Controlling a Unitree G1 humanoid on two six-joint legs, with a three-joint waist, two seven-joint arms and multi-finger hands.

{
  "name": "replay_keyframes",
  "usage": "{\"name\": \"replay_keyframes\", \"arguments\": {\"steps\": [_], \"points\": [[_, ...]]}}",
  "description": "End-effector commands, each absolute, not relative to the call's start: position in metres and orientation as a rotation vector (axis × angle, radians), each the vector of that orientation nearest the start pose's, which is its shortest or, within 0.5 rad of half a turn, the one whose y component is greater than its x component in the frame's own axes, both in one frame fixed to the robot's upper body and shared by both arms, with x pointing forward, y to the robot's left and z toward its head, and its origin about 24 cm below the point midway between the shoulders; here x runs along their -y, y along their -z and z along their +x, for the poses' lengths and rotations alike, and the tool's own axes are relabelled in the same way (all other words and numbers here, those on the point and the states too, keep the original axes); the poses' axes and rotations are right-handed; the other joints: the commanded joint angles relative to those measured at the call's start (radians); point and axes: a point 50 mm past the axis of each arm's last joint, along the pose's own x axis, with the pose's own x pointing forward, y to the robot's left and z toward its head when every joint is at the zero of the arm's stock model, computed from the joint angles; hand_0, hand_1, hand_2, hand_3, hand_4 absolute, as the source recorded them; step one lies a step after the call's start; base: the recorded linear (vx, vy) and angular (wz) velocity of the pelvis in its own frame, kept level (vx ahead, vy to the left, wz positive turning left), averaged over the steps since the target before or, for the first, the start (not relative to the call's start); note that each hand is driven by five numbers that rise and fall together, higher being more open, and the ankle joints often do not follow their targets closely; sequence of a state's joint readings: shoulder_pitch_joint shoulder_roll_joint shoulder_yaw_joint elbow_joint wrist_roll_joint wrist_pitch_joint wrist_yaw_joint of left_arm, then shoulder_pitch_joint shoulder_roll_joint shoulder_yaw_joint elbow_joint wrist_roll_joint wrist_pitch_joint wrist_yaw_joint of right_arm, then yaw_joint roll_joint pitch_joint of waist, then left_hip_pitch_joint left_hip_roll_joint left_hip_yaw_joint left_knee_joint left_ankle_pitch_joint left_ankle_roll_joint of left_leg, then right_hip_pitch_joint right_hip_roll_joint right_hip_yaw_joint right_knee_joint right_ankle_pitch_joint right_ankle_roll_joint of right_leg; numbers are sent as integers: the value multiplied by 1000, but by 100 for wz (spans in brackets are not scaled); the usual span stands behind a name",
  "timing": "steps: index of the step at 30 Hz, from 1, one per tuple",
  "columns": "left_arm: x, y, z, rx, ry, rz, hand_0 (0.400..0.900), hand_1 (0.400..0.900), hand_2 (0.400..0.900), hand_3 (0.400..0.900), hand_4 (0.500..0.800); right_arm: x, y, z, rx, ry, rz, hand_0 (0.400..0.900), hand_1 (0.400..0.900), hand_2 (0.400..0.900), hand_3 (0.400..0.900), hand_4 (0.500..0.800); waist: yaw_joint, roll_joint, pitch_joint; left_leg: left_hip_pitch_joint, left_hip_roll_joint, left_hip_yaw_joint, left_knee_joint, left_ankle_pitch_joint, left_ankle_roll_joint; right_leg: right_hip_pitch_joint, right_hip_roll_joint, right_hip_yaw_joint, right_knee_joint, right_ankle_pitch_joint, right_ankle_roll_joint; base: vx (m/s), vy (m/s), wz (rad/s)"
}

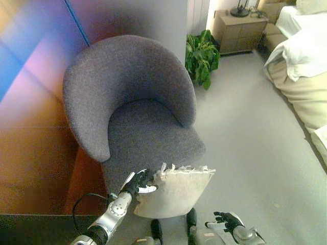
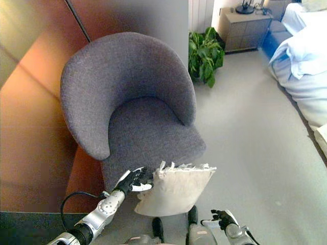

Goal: Pick up the pillow and put it on the sofa.

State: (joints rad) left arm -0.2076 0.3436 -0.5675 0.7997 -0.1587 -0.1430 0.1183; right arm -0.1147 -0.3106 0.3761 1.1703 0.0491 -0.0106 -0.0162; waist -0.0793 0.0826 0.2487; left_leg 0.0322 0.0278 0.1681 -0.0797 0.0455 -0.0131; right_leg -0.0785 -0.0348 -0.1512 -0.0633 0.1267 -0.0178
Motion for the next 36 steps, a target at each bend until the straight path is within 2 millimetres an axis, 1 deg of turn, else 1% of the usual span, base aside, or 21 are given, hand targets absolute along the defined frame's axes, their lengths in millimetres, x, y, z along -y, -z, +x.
{"name": "replay_keyframes", "arguments": {"steps": [1, 6, 12, 24, 29, 33, 36], "points": [[-166, 47, 278, -341, 230, 522, 900, 900, 900, 900, 800, 234, 143, 147, -1066, -136, -527, 900, 900, 900, 900, 800, -17, -50, 28, -57, -4, 30, 123, -94, -2, -11, -94, 77, 84, -100, 137, -64, 9, -7], [-161, 41, 288, -317, 218, 539, 900, 900, 900, 900, 800, 232, 136, 165, -1000, -120, -528, 900, 900, 900, 900, 800, -29, -50, 73, -89, -3, 42, 130, -89, -2, -52, -99, 94, 86, -82, 141, -53, -5, -7], [-154, 26, 305, -264, 213, 562, 900, 900, 900, 900, 800, 228, 124, 191, -912, -107, -539, 900, 900, 900, 900, 800, -42, -52, 130, -144, 1, 54, 170, -87, -5, -111, -109, 103, 115, -71, 139, -63, -4, -4], [-141, 15, 318, -229, 239, 591, 900, 900, 900, 900, 800, 223, 110, 218, -826, -83, -544, 900, 900, 900, 900, 800, -54, -56, 199, -199, 8, 60, 202, -78, -17, -177, -119, 106, 147, -57, 135, -32, -9, -1], [-140, 10, 324, -216, 206, 608, 900, 900, 900, 900, 800, 218, 102, 231, -783, -91, -553, 900, 900, 900, 900, 800, -62, -64, 220, -224, 14, 69, 217, -75, -23, -206, -116, 111, 154, -51, 133, -36, -11, -5], [-142, 2, 333, -184, 168, 634, 900, 900, 900, 900, 800, 211, 91, 249, -725, -101, -570, 900, 900, 900, 900, 800, -67, -75, 247, -254, 22, 78, 239, -73, -29, -239, -115, 114, 162, -42, 130, -53, -20, -7], [-145, -9, 342, -147, 133, 657, 900, 900, 900, 900, 800, 204, 80, 264, -670, -110, -586, 900, 900, 900, 900, 800, -70, -83, 268, -280, 26, 74, 251, -69, -34, -266, -109, 124, 166, -34, 127, -56, -7, -12]]}}
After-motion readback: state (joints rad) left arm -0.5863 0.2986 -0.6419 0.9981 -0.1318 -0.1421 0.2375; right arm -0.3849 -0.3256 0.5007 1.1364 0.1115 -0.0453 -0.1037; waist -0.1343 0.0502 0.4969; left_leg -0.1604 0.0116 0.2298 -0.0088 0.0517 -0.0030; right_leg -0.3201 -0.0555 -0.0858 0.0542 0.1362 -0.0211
